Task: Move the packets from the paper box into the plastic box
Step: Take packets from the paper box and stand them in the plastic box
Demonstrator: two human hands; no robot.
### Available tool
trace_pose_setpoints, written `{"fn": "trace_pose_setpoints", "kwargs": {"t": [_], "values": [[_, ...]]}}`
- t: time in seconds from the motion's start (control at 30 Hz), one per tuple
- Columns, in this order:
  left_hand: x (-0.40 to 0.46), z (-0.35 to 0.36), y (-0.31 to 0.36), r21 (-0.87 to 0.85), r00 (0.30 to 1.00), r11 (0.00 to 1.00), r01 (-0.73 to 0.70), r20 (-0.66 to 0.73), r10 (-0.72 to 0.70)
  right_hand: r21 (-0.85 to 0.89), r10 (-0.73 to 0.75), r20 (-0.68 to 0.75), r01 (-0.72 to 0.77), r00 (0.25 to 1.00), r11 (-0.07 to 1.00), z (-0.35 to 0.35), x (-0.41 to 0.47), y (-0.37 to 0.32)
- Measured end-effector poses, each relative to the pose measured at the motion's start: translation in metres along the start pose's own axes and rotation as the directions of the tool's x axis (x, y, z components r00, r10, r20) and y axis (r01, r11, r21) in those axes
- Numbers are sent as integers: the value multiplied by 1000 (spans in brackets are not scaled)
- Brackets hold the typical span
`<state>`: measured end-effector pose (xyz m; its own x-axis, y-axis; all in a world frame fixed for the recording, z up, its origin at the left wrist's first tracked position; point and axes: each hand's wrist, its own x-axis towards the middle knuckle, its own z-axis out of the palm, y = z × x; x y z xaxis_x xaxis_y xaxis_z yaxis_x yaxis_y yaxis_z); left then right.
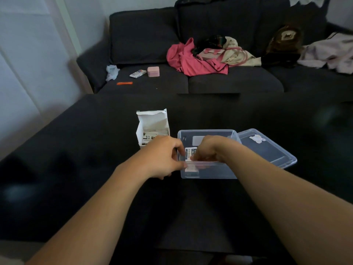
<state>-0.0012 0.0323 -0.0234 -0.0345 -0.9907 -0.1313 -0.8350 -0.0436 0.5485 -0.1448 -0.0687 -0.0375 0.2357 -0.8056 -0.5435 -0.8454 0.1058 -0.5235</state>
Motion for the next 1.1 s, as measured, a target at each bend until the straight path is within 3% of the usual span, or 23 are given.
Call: {"fn": "trace_pose_setpoints", "kwargs": {"t": [0.13,0.37,0.63,0.73,0.8,0.87,0.9,0.93,0.97,1.03,1.1], "values": [[2,2,-4,-16,1000,1000,-27,-3,27,-213,-58,-75,41,995,976,7,-3,-4],[3,3,-3,-18,999,999,-37,-9,37,-359,-145,-107,98,984,928,9,9,-4],[-4,-1,3,-80,999,997,6,43,-3,-431,-202,-76,151,976,890,10,17,-7],[-14,-15,4,-130,999,992,-1,-49,-5,-291,-217,-104,179,971,940,-9,-2,-17],[-18,-27,-4,-152,930,986,-75,-366,14,-223,-337,-178,295,925,929,-27,-22,-27],[-20,-39,-17,-185,706,975,-119,-706,-48,-143,-532,-266,512,804,847,-37,-44,-40],[-21,-45,-24,-214,600,972,-98,-792,-114,-109,-625,-288,623,726,774,-35,-54,-50],[-22,-49,-32,-251,552,966,-54,-814,-180,-127,-703,-290,702,650,701,-29,-62,-59],[-21,-50,-38,-286,561,958,5,-793,-239,-206,-762,-274,738,587,643,-20,-65,-68],[-17,-45,-49,-310,661,946,100,-690,-296,-432,-828,-235,708,509,558,6,-59,-83],[-14,-38,-53,-261,739,959,106,-625,-252,-590,-835,-204,616,511,521,28,-45,-91]]}}
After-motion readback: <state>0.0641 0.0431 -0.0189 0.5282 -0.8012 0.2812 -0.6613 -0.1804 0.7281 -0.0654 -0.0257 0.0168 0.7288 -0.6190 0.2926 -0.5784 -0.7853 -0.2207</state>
